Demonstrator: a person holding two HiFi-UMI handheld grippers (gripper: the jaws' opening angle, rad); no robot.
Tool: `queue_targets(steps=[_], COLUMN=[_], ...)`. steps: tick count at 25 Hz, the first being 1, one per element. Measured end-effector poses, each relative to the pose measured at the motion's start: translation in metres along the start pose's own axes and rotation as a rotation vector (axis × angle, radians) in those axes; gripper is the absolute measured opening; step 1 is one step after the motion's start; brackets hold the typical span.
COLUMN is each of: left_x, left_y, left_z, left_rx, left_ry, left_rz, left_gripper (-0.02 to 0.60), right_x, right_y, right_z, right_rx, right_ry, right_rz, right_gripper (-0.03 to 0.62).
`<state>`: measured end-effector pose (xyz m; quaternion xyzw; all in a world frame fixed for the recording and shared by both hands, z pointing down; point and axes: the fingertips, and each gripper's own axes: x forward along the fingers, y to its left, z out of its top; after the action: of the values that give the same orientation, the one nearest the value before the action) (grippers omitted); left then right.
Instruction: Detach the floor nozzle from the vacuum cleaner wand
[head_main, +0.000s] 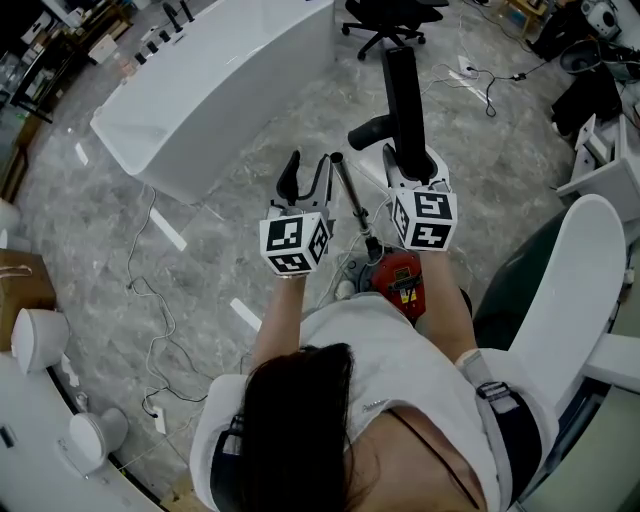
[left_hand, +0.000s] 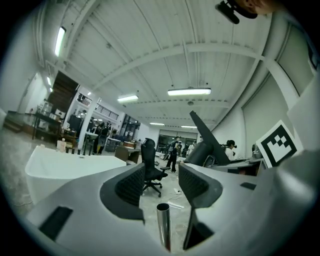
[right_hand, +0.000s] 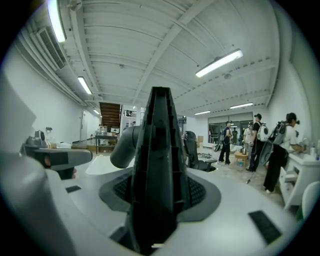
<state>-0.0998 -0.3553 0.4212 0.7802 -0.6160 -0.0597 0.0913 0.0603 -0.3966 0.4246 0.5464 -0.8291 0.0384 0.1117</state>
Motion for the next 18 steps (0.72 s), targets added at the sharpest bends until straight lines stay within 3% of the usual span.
queue_targets(steps=[6, 18], left_x=[-0.019, -0.047], left_y=[-0.006, -0.014], left_z=[0.013, 0.022], left_rx=[0.078, 0.082], left_ry=[0.003, 0.027], left_rz=[0.006, 0.002], left_gripper=[0.182, 0.113], right_x=[-0.015, -0.04], right_y=[0.018, 0.054], right_z=[-0.002, -0.007], right_rx=[-0.017, -0.045], right_ry=[-0.017, -0.013], right_rz=[-0.023, -0.032], right_gripper=[0.218, 0.218])
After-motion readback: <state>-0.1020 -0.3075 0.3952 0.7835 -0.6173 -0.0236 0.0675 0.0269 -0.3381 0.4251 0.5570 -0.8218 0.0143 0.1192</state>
